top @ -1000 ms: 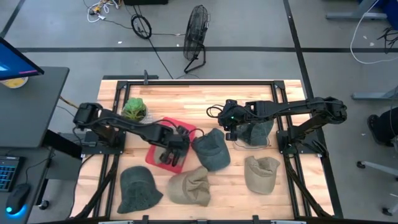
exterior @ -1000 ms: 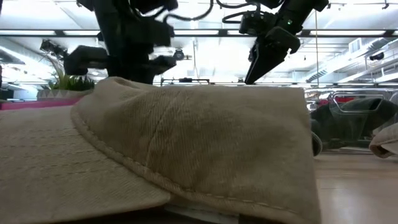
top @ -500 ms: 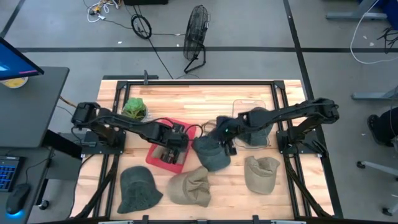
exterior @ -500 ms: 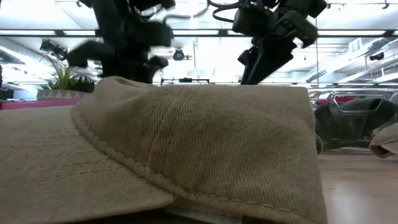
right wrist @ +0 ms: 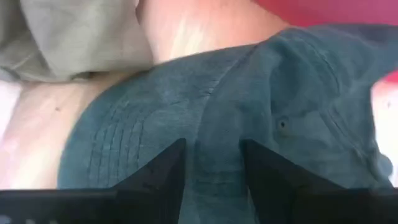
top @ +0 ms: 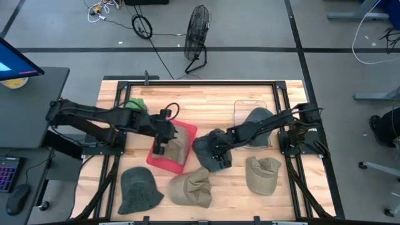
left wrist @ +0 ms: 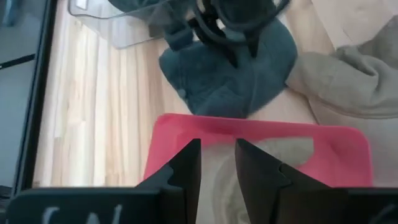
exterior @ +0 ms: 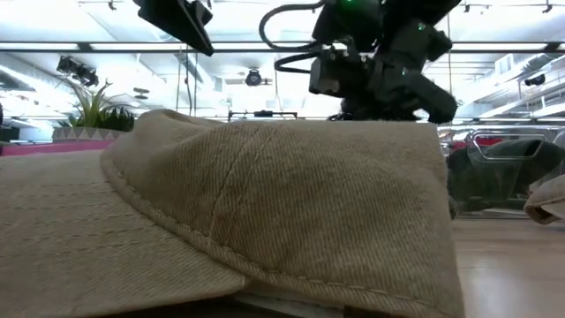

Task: Pick & Place hat
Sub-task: Put the top black cap into the transparent bin

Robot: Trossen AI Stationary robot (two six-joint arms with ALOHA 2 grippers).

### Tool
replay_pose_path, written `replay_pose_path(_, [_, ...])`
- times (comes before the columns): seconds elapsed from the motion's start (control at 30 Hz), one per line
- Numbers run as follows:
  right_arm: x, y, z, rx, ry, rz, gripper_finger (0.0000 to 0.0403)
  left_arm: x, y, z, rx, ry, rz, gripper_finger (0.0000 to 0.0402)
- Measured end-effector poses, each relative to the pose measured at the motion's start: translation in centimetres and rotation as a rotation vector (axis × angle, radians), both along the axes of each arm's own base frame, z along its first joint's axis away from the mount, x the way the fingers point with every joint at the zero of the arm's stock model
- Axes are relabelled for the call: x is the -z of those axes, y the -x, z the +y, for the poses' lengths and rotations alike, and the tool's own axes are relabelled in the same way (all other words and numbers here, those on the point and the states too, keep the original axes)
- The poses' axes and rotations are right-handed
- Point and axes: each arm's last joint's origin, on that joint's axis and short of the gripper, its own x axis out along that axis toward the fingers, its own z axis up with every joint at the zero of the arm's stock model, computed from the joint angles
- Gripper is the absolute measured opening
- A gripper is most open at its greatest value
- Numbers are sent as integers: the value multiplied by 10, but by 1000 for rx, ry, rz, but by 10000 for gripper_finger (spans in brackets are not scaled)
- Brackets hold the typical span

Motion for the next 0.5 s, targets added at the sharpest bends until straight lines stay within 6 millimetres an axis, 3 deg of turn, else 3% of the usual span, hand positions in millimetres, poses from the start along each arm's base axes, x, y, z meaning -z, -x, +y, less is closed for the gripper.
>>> replay_pose_path(0.1, [0,-1,0,-39,20,-16,124,0,0,0,1,0,0,101])
replay_pose_path(0.27, [-10,3,0,-42,25,-6,17,6,-4,-1,-1,-1,32,101])
replay_pose_path(0.4, [-30,8,2,-35,26,-1,20,8,-6,-1,-3,-1,40,101])
replay_pose_path(0.5, [-66,15,6,-4,50,-16,10,9,-8,-1,-4,1,33,101])
